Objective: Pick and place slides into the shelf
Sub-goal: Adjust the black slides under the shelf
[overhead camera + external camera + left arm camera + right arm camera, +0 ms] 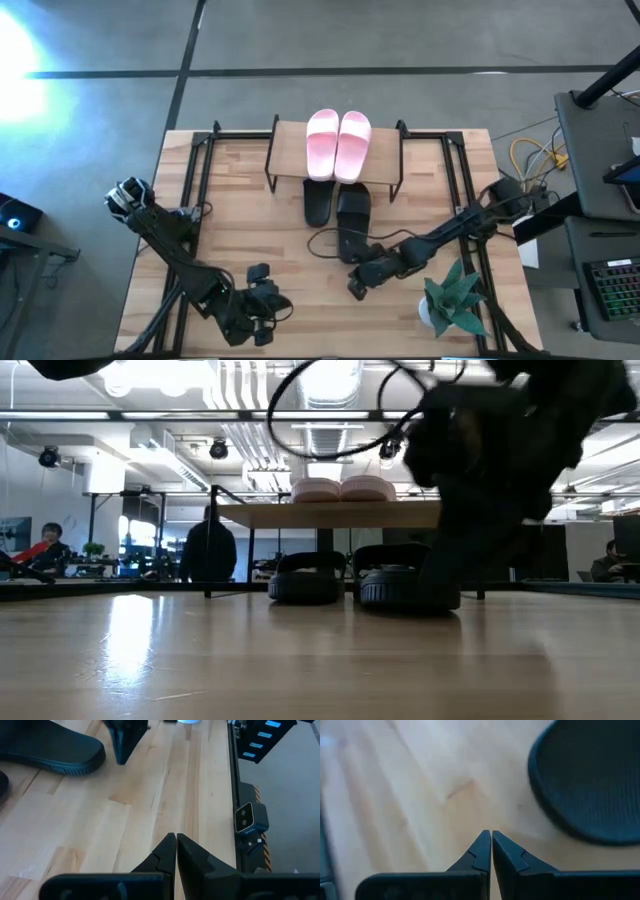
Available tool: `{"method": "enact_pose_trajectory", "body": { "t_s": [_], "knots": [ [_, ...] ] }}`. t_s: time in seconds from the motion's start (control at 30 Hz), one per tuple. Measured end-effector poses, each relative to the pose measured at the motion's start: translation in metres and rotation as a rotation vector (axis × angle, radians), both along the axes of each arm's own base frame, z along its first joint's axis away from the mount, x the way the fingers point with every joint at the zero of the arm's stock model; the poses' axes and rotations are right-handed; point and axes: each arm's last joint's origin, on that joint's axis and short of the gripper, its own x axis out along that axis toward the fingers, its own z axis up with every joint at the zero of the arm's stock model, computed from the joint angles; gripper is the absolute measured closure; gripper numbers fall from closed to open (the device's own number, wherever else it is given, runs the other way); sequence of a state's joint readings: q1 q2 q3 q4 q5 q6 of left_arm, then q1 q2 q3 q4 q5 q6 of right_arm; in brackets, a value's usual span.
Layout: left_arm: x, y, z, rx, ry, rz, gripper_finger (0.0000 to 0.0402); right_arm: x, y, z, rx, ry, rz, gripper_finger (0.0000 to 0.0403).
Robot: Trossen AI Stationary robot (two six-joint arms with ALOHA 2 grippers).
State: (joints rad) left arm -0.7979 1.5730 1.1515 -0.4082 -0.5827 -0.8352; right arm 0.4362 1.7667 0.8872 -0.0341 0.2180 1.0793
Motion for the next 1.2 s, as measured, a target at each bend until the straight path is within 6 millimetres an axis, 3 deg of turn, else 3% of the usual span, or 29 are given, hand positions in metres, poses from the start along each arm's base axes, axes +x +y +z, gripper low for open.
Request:
{"method": "enact_pose_trajectory", "body": {
  "t_s": [0.2,0.47,0.67,0.8,0.93,1.2],
  "knots": [
    [-0.001,0.000,0.000,0.003,0.003,-0.002,0.0402,0.020,-0.019,-0.012,-0.108,0.133,-0.048,0.0394],
    [-0.004,0.003,-0.007,0.052,0.049,-0.005,0.0402,0.032,-0.057,0.010,-0.387,0.197,-0.154,0.0394],
    [-0.007,0.006,-0.017,0.069,0.073,0.002,0.0402,0.041,-0.094,0.019,-0.425,0.212,-0.191,0.0394],
    [-0.010,0.009,-0.025,0.057,0.088,0.032,0.0402,0.042,-0.115,0.015,-0.361,0.249,-0.209,0.0394],
    [-0.009,0.009,-0.025,0.060,0.081,0.038,0.0402,0.037,-0.119,0.015,-0.367,0.267,-0.210,0.0394],
    [-0.007,0.015,-0.023,0.081,0.059,0.077,0.0402,0.035,-0.115,0.035,-0.501,0.194,-0.268,0.0394]
  ]
}}
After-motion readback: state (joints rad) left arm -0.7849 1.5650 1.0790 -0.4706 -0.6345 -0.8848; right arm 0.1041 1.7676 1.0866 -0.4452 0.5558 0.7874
